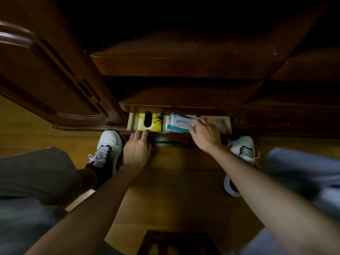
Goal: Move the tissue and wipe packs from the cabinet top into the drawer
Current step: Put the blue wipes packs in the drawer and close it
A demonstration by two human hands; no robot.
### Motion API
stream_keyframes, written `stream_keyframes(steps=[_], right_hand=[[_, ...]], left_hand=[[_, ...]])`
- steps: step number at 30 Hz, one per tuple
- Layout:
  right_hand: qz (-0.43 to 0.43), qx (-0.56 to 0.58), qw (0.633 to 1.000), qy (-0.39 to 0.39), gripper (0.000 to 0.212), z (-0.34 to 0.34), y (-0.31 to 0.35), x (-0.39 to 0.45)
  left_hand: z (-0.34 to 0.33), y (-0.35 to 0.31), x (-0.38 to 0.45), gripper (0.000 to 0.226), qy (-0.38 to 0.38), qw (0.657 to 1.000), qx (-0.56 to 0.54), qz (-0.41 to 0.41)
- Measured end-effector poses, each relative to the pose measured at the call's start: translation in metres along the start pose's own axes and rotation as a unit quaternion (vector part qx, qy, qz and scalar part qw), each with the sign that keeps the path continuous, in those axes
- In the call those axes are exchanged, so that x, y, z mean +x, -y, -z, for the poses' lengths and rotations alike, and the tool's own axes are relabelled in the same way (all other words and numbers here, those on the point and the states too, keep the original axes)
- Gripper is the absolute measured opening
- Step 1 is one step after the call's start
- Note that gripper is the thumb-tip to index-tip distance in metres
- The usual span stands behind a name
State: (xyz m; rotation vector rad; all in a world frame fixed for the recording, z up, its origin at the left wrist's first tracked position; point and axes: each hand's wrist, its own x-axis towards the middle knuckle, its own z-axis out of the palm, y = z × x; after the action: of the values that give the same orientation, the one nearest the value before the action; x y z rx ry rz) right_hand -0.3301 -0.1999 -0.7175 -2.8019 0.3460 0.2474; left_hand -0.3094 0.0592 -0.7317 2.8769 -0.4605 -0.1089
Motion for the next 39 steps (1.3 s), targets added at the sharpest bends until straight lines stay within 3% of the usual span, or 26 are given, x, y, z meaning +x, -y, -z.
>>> stream_keyframes(steps=[3, 6, 12, 14, 18, 22, 24, 33, 39], right_hand=[[-0.015, 0.007, 0.981, 0.193, 0.057, -0.004, 0.027, 0.028], [-0.013, 0.053, 0.962, 0.268, 0.059, -0.014, 0.035, 0.034], [0.055, 0.009, 0.981, 0.187, 0.055, -0.017, 0.042, 0.023], [0.08, -0.004, 0.993, 0.087, 0.047, -0.019, 0.042, 0.017], [-0.01, 0.083, 0.986, -0.145, 0.019, -0.023, 0.02, -0.024], [-0.08, 0.029, 0.993, -0.081, 0.029, -0.042, -0.013, -0.065], [-0.123, 0.045, 0.989, -0.071, 0.034, -0.042, -0.023, -0.064], [-0.143, 0.042, 0.987, -0.052, 0.041, -0.029, -0.027, -0.014], [-0.139, 0.082, 0.986, -0.026, 0.032, -0.038, -0.042, 0.027]], left_hand=[[0.003, 0.003, 0.003, 0.058, 0.02, 1.0, 0.002, -0.006], [0.005, 0.001, 0.003, 0.06, 0.027, 1.0, -0.01, -0.001], [-0.001, 0.005, -0.002, 0.062, 0.034, 0.999, -0.037, -0.004], [-0.003, 0.006, -0.005, 0.067, 0.033, 0.999, -0.039, -0.008], [-0.011, 0.003, -0.02, 0.071, 0.031, 0.995, -0.098, 0.007], [-0.018, -0.005, -0.023, 0.045, 0.044, 0.988, -0.142, 0.035], [-0.018, -0.008, -0.017, 0.043, 0.06, 0.985, -0.153, 0.056], [-0.011, -0.009, 0.025, 0.053, 0.053, 0.989, -0.128, 0.052], [-0.013, -0.007, 0.062, 0.078, 0.148, 0.975, -0.161, 0.042]])
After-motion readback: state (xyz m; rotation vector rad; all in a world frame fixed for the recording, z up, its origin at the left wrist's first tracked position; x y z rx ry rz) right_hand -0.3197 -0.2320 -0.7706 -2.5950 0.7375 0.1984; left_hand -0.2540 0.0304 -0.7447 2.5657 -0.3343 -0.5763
